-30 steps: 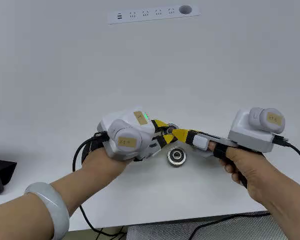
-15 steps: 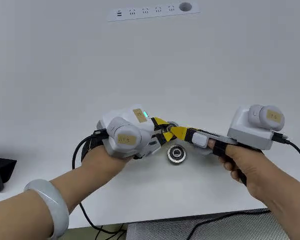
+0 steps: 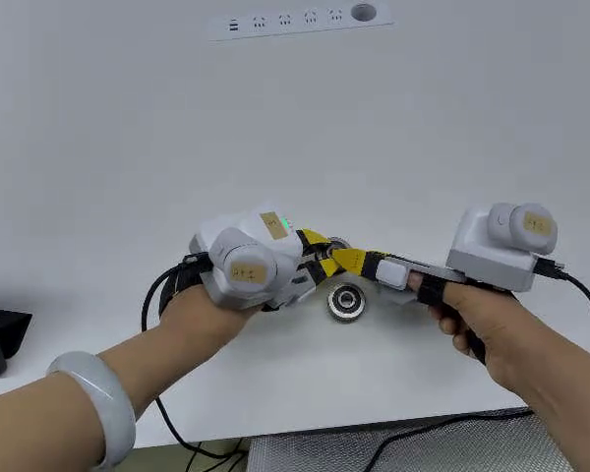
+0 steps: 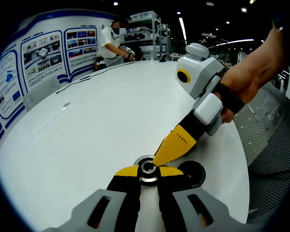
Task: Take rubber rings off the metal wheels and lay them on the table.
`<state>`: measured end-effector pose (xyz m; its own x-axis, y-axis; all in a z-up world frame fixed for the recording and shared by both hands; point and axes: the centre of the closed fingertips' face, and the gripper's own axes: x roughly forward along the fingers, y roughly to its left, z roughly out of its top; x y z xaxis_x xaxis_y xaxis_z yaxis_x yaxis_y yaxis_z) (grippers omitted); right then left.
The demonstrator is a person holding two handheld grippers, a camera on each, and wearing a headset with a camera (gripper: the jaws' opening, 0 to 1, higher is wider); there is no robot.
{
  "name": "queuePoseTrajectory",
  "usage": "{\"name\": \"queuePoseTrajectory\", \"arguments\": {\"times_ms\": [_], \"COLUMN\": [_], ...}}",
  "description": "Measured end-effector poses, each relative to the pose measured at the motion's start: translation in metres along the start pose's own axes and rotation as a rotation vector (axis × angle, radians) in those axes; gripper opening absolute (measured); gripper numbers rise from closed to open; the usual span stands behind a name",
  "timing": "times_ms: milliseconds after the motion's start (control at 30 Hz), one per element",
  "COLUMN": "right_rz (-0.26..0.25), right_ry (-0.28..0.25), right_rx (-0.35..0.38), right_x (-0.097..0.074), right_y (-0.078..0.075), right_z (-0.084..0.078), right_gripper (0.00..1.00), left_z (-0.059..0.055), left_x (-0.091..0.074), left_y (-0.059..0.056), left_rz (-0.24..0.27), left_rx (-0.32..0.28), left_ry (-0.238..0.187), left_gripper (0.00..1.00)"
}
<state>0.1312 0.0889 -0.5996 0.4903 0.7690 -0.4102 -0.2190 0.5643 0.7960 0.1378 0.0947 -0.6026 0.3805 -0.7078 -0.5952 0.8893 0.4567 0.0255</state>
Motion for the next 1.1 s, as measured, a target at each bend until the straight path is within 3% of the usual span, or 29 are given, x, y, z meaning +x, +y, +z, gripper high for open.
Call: {"name": "queuePoseTrajectory", "arguments": {"times_ms": [667, 1100], "right_rz": [0.014, -0.016], "right_ry": [0.006, -0.005], "right_rx": [0.021, 0.012], "right_x": [-0.0010, -0.0046], "right_y": [0.0000, -0.0048], "right_z": [-0.0016, 0.0009], "right_gripper": [0.23, 0.10], "left_z": [-0.0001, 0.0000], "left_x": [0.0002, 0.0002], "left_y": [0.0003, 0.0005], "left_rz": [0.001, 0.000], "left_rx": [-0.003, -0.002], "left_ry": [0.001, 0.000], "left_gripper": [0.13, 0.13]}}
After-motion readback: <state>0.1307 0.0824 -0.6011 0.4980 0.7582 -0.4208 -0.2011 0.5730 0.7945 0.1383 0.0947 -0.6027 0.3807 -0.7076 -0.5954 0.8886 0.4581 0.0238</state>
